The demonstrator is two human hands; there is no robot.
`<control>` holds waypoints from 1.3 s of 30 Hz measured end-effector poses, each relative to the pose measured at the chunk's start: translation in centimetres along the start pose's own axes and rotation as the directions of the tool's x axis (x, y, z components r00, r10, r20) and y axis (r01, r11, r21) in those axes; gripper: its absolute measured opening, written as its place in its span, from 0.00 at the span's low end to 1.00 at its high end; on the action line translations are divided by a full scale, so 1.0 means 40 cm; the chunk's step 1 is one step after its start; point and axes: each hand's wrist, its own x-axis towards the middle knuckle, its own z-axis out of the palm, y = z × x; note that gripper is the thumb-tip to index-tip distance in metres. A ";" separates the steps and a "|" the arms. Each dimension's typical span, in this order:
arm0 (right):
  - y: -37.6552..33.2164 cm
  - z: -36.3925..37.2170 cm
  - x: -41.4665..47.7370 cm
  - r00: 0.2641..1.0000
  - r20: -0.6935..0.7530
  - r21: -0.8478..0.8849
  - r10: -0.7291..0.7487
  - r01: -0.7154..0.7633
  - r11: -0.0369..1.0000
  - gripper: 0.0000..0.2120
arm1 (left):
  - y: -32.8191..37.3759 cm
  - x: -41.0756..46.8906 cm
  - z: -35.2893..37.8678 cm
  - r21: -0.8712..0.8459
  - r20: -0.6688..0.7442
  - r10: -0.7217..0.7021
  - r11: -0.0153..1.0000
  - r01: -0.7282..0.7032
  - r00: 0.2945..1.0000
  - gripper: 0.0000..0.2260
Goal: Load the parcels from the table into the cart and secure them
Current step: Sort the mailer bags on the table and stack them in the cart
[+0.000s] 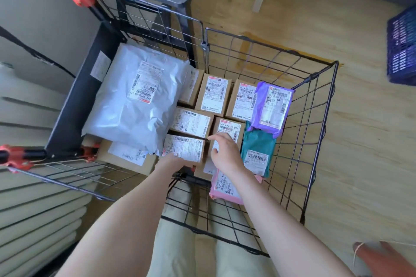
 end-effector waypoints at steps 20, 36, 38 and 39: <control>-0.152 -0.067 -0.070 0.963 0.199 -0.111 -0.182 0.207 0.972 0.20 | -0.035 -0.218 -0.096 -0.195 -0.281 0.192 0.948 -0.252 0.940 0.04; -0.353 -0.171 -0.482 0.820 0.289 -0.194 -0.493 0.555 0.809 0.15 | -0.297 -0.730 -0.042 -0.285 -0.804 0.199 0.699 -0.656 0.561 0.02; -0.359 -0.160 -0.553 0.802 0.303 -0.168 -0.515 0.577 0.799 0.14 | -0.351 -0.784 -0.007 -0.326 -0.825 0.159 0.652 -0.685 0.543 0.03; -0.361 -0.152 -0.588 0.790 0.316 -0.153 -0.525 0.589 0.794 0.14 | -0.381 -0.810 0.014 -0.348 -0.834 0.131 0.628 -0.696 0.536 0.04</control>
